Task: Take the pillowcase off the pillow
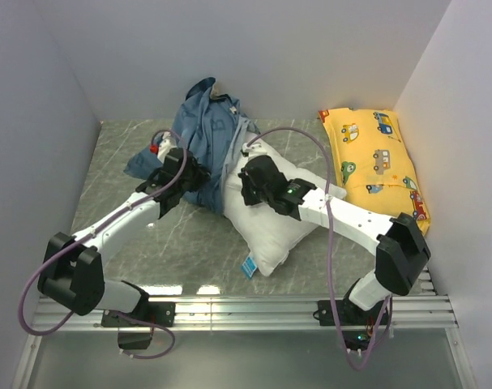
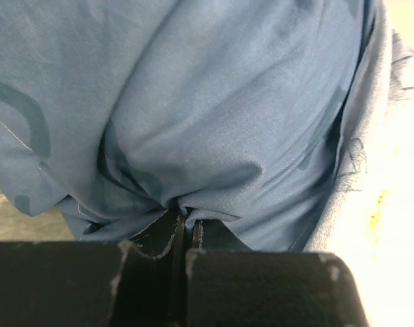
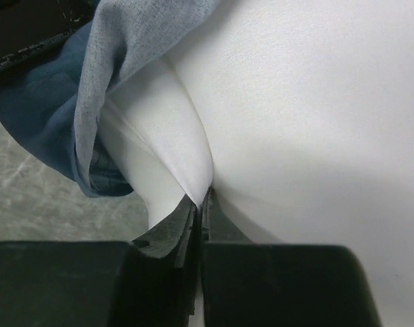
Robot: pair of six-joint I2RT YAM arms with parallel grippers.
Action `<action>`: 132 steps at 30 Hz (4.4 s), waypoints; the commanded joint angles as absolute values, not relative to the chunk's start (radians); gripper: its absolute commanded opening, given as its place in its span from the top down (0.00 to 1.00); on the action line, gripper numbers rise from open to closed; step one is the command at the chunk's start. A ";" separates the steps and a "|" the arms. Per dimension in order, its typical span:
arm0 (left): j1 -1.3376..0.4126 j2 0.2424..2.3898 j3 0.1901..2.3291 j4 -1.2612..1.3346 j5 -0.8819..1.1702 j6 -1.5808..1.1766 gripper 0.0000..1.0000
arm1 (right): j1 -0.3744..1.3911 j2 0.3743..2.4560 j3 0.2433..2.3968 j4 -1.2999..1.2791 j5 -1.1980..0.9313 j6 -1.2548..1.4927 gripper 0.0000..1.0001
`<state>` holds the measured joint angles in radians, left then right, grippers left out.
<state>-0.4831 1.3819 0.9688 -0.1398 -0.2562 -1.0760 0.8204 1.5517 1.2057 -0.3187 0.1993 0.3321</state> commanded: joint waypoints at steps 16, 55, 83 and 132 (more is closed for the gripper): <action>0.004 1.315 1.019 -0.268 -0.397 -0.966 0.99 | 0.569 1.283 1.152 -0.548 0.250 0.318 1.00; -0.016 1.316 0.764 -0.081 -0.141 -1.019 0.99 | 0.954 2.082 1.777 -0.554 0.508 0.093 0.56; 0.351 1.238 0.836 -0.104 0.153 -0.885 0.77 | 0.638 1.324 1.318 -0.453 0.023 0.365 1.00; 0.492 1.032 0.838 -0.275 0.135 -0.828 1.00 | 0.434 1.447 1.459 -0.483 -0.109 0.405 1.00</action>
<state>0.4152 1.0004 0.8146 -0.3019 0.1135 -0.8501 0.5304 1.5734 1.4693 -0.5316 -0.1486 0.3866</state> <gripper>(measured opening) 0.013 0.059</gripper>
